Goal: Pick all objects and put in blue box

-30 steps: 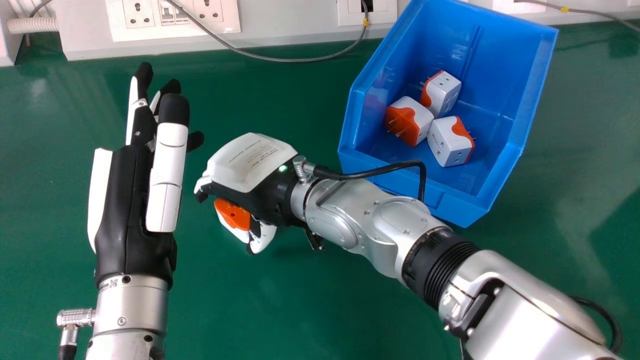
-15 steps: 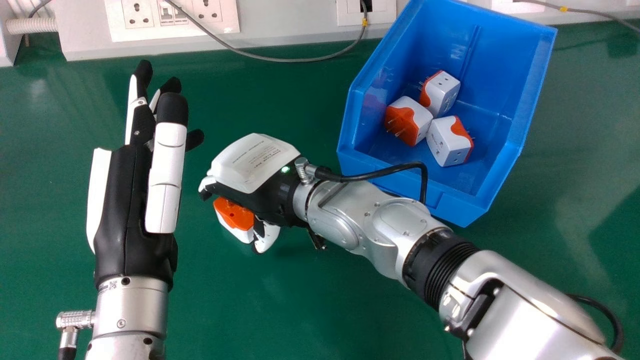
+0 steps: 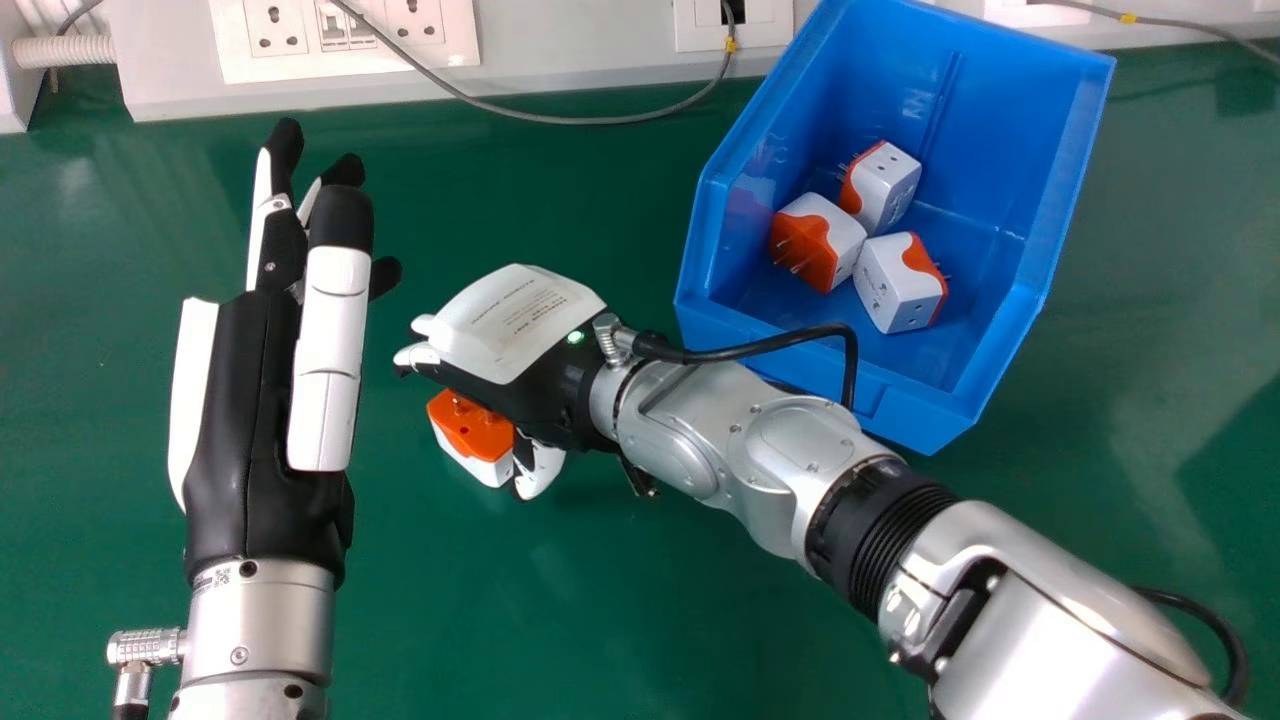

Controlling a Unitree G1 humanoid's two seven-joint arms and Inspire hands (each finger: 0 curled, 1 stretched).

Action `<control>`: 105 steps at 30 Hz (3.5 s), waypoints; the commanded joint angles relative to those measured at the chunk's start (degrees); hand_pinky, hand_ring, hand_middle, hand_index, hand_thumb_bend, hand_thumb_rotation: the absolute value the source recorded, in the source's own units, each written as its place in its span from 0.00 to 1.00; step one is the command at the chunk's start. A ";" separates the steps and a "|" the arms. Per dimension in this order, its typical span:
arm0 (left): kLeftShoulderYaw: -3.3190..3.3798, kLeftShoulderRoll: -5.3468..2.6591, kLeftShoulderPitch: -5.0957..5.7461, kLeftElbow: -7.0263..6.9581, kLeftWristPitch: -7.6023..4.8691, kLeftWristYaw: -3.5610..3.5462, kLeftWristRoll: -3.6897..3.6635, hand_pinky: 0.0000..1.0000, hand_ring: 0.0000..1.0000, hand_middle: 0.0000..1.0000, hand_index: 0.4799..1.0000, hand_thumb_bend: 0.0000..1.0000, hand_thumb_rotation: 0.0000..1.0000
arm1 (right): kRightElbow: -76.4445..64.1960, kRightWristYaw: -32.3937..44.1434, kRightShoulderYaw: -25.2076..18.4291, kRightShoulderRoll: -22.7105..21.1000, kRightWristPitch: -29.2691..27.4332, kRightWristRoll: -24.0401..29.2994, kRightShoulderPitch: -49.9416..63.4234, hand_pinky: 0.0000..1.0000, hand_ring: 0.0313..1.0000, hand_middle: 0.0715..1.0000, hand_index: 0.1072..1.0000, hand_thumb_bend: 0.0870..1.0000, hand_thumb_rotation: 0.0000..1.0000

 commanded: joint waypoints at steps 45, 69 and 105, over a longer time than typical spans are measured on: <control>-7.23 -2.98 6.69 -10.83 3.59 2.32 5.47 0.83 0.92 0.93 0.95 0.80 1.00 | -0.21 0.55 4.33 0.26 2.48 -2.07 0.94 0.73 0.90 0.93 0.85 0.41 0.00; -6.86 -2.59 6.31 -11.12 4.06 2.10 5.51 0.82 0.92 0.92 0.94 0.80 1.00 | 0.18 2.28 3.96 -0.06 2.57 -1.34 0.72 0.68 0.85 0.87 0.79 0.46 0.01; -6.45 -2.36 6.21 -11.37 4.46 2.07 5.23 0.81 0.92 0.92 0.94 0.81 1.00 | 0.30 -1.57 2.44 -2.65 -0.25 0.08 1.63 0.36 0.42 0.42 0.41 0.47 0.00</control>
